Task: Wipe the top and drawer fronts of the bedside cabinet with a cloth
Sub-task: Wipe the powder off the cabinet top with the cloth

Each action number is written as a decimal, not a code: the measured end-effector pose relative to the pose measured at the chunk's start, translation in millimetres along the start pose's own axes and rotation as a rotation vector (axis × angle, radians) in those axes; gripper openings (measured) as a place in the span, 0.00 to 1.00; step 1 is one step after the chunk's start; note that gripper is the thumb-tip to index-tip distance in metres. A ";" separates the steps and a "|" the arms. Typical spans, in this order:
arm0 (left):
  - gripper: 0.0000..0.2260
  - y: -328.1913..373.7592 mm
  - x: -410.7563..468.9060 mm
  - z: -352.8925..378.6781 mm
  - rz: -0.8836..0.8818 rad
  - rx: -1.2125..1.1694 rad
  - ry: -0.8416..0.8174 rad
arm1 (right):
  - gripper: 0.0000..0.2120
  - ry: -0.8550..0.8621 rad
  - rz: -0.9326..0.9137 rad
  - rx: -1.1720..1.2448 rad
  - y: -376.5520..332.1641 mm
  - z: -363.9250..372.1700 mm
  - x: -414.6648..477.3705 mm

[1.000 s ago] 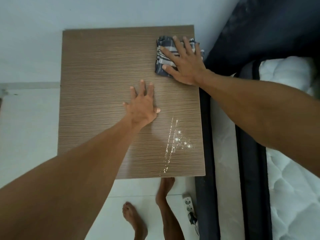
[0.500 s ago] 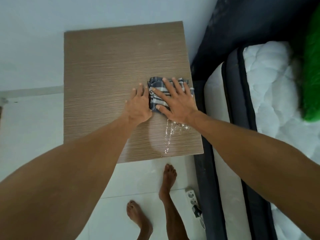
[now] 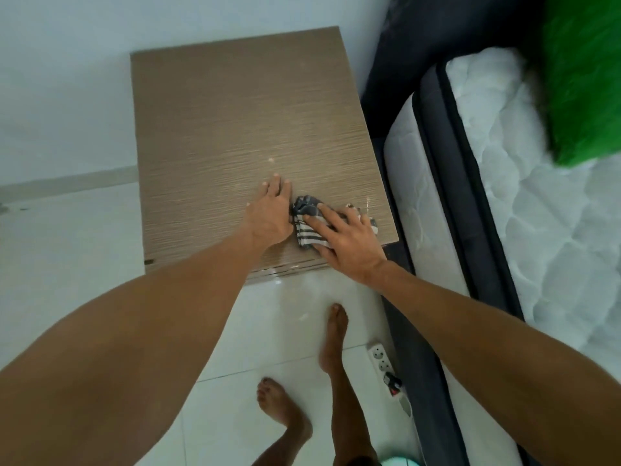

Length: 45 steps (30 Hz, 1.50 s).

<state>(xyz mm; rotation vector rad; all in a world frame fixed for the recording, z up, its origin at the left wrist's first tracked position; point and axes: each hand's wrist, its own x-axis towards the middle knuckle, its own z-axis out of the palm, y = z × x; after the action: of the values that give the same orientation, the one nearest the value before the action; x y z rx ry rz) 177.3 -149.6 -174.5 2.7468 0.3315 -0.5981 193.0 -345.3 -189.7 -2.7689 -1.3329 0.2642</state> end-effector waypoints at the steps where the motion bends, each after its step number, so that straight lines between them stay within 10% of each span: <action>1: 0.37 0.0 -5.6 2.6 0.001 -0.002 -0.001 | 0.29 0.020 -0.002 0.018 -7.2 1.8 -10.6; 10: 0.35 5.7 -33.3 10.8 -0.006 0.042 -0.056 | 0.29 -0.069 -0.280 0.066 -10.5 -9.3 -79.4; 20: 0.39 57.3 5.1 2.4 -0.117 -0.066 -0.103 | 0.27 0.105 0.025 0.036 103.8 -70.6 24.0; 38: 0.42 78.4 32.3 -8.5 -0.185 -0.101 -0.126 | 0.33 -0.042 -0.014 -0.270 156.1 -60.6 170.6; 45: 0.43 77.8 32.2 -7.4 -0.194 -0.113 -0.129 | 0.31 -0.114 0.055 0.109 150.7 -25.4 135.0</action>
<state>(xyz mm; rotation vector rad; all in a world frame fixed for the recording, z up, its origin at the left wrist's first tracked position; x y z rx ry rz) 230.8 -213.9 -162.8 2.5710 0.5872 -0.7763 396.2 -333.6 -201.1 -2.7396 -1.2258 0.4891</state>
